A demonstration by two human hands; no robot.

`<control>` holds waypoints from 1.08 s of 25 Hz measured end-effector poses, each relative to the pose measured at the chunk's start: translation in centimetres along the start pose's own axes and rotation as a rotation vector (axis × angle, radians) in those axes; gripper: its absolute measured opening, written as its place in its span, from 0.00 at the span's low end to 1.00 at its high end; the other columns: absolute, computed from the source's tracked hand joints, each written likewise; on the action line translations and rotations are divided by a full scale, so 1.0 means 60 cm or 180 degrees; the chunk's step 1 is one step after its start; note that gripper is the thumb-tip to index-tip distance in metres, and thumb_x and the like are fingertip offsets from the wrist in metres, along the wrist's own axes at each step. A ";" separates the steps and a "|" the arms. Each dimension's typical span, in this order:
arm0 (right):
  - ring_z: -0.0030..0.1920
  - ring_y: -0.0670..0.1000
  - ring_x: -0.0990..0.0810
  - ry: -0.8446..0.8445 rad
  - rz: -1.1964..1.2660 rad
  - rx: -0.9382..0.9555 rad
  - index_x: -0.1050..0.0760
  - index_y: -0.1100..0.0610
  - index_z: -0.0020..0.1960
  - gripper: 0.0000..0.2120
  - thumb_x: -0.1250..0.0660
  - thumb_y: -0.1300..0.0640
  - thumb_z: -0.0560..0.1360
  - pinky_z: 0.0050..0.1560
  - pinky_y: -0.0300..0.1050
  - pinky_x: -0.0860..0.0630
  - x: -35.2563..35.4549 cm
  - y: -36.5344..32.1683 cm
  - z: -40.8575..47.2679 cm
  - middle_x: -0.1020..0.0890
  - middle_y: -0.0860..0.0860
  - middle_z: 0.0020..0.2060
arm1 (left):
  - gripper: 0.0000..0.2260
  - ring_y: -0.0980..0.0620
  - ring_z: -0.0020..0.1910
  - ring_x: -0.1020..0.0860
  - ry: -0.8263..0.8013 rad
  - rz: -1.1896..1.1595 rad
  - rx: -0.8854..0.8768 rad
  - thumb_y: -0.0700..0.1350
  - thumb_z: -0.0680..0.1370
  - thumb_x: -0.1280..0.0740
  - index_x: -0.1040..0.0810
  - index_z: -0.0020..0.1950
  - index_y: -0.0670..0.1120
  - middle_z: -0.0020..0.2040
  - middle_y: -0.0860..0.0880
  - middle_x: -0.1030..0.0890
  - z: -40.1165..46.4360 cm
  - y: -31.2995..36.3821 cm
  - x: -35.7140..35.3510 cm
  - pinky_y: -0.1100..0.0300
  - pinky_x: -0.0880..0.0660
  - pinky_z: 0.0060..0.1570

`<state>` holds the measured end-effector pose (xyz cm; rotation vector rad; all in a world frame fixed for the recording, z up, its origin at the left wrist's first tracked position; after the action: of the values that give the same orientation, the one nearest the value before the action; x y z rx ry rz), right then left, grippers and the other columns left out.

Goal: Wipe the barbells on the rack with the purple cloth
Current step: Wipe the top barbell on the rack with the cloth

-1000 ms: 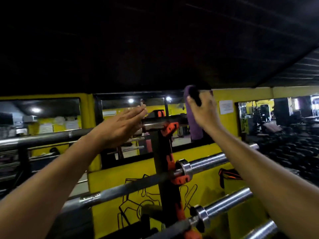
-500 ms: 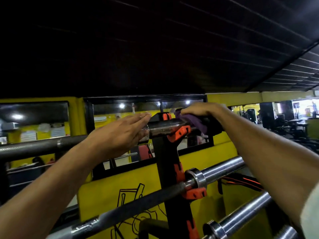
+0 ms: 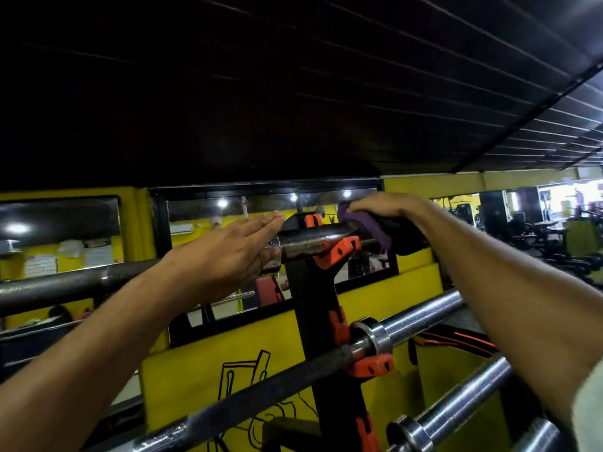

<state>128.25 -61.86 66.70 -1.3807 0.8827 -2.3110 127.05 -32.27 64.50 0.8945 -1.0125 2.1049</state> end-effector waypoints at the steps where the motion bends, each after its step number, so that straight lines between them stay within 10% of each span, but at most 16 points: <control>1: 0.33 0.49 0.18 -0.0135 -0.0321 0.0150 0.18 0.56 0.44 0.21 0.32 0.38 0.71 0.35 0.42 0.23 -0.012 -0.024 -0.008 0.15 0.52 0.35 | 0.33 0.56 0.80 0.50 0.0020 0.0002 -0.0023 0.68 0.77 0.63 0.61 0.80 0.58 0.81 0.59 0.55 -0.001 0.001 0.003 0.45 0.42 0.77; 3: 0.29 0.45 0.22 0.0232 -0.0899 0.0548 0.19 0.52 0.39 0.17 0.36 0.41 0.78 0.34 0.41 0.27 -0.032 -0.081 -0.040 0.19 0.47 0.29 | 0.34 0.56 0.80 0.51 -0.0017 0.0013 -0.0004 0.69 0.76 0.65 0.61 0.80 0.57 0.81 0.59 0.56 -0.003 -0.002 0.001 0.46 0.43 0.77; 8: 0.59 0.51 0.24 0.2278 -0.0639 0.2038 0.24 0.55 0.64 0.23 0.42 0.40 0.80 0.60 0.46 0.31 -0.041 0.005 -0.143 0.20 0.53 0.57 | 0.36 0.56 0.80 0.53 -0.0072 0.0044 -0.0012 0.68 0.74 0.64 0.62 0.81 0.56 0.81 0.58 0.57 0.001 0.003 -0.003 0.47 0.45 0.78; 12: 0.41 0.51 0.18 0.1319 0.0122 0.0442 0.21 0.53 0.50 0.19 0.39 0.38 0.79 0.41 0.43 0.24 0.022 0.013 -0.038 0.17 0.53 0.43 | 0.40 0.57 0.79 0.52 -0.0061 0.0055 -0.0036 0.73 0.71 0.71 0.62 0.80 0.56 0.81 0.58 0.56 0.001 0.000 0.001 0.53 0.47 0.78; 15: 0.39 0.46 0.19 0.0459 -0.0293 0.0477 0.22 0.51 0.51 0.12 0.40 0.45 0.83 0.36 0.38 0.28 -0.009 -0.046 -0.036 0.18 0.49 0.40 | 0.38 0.56 0.80 0.52 -0.0141 0.0045 -0.0045 0.70 0.74 0.66 0.61 0.81 0.54 0.81 0.57 0.56 0.001 0.004 0.001 0.60 0.51 0.76; 21: 0.43 0.47 0.21 0.1575 0.0799 0.1480 0.25 0.50 0.48 0.10 0.41 0.48 0.84 0.39 0.32 0.30 0.036 -0.114 -0.174 0.21 0.44 0.40 | 0.28 0.61 0.76 0.55 -0.0270 -0.0133 0.0077 0.58 0.83 0.52 0.61 0.80 0.58 0.77 0.63 0.61 -0.051 -0.020 0.040 0.60 0.50 0.76; 27: 0.60 0.60 0.23 0.1116 -0.1372 0.1085 0.28 0.53 0.67 0.20 0.45 0.42 0.83 0.58 0.59 0.25 -0.123 -0.232 -0.139 0.23 0.55 0.60 | 0.32 0.69 0.65 0.50 -0.0487 0.0179 0.0196 0.65 0.73 0.64 0.62 0.78 0.63 0.73 0.66 0.61 -0.101 -0.021 0.037 0.79 0.52 0.56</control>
<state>125.29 -44.31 67.74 -1.1192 0.2544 -2.9191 124.95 -26.07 63.85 1.0832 -1.0659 2.1507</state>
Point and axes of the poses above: each hand's wrist, its own z-axis towards the middle knuckle, its own x-axis out of the back of the hand, y = z × x, the point moved 10 cm from there along z, towards the middle knuckle
